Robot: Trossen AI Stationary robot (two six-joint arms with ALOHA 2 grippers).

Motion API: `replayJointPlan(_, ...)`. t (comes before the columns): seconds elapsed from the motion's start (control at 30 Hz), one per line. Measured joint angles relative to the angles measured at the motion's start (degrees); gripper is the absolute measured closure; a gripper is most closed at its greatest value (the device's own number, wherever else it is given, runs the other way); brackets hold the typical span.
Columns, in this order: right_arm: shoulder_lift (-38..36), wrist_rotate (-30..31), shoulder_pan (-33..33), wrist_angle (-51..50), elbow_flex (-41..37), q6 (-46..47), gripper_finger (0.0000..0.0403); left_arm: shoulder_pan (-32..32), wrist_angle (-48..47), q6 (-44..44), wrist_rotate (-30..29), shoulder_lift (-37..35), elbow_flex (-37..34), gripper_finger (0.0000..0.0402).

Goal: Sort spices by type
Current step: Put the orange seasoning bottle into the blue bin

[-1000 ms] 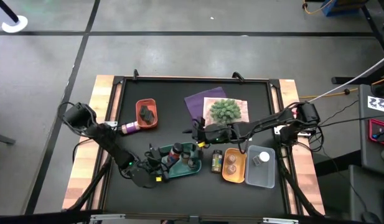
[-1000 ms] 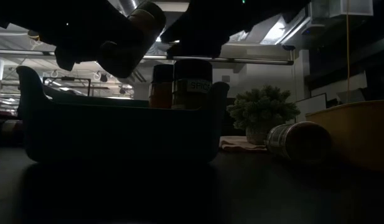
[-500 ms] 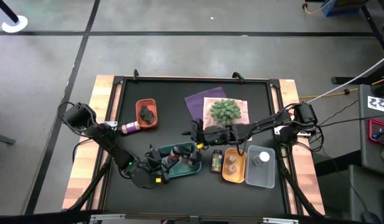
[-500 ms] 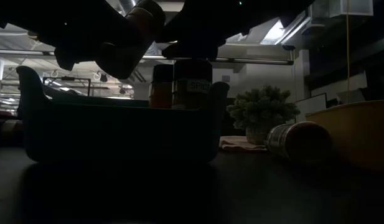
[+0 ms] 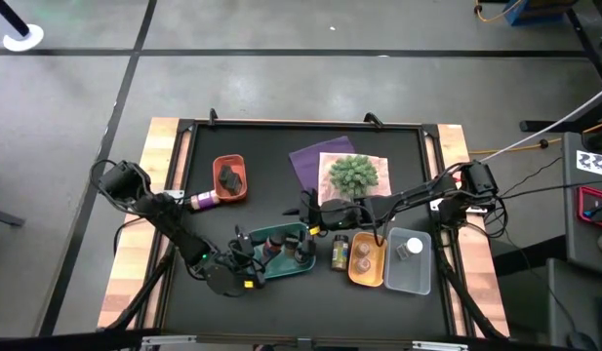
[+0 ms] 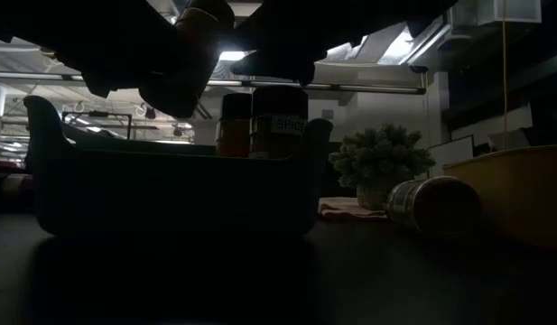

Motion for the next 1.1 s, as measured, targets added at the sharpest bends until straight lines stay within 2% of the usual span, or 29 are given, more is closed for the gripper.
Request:
replayJointPlan(0.47,0.0,-1.59,0.74,0.71,0.02,0.12,0.0218,1.21,-0.04,1.5,0.58,0.0,0.0,0.0231)
replayJointPlan(0.73,-0.1,-1.81,0.74,0.84,0.04,1.45,0.0229,2.64,-0.07,1.59,0.63,0.0,0.0,0.0231)
replayJointPlan(0.97,-0.11,-2.73,1.07,0.47,0.04,1.54,0.023,3.9,0.02,3.03,5.2,0.0,0.0,0.0231)
replayJointPlan(1.1,-0.11,-2.88,1.11,-0.01,0.09,1.54,0.023,3.89,-0.08,3.78,5.48,-0.02,-0.02,0.0231)
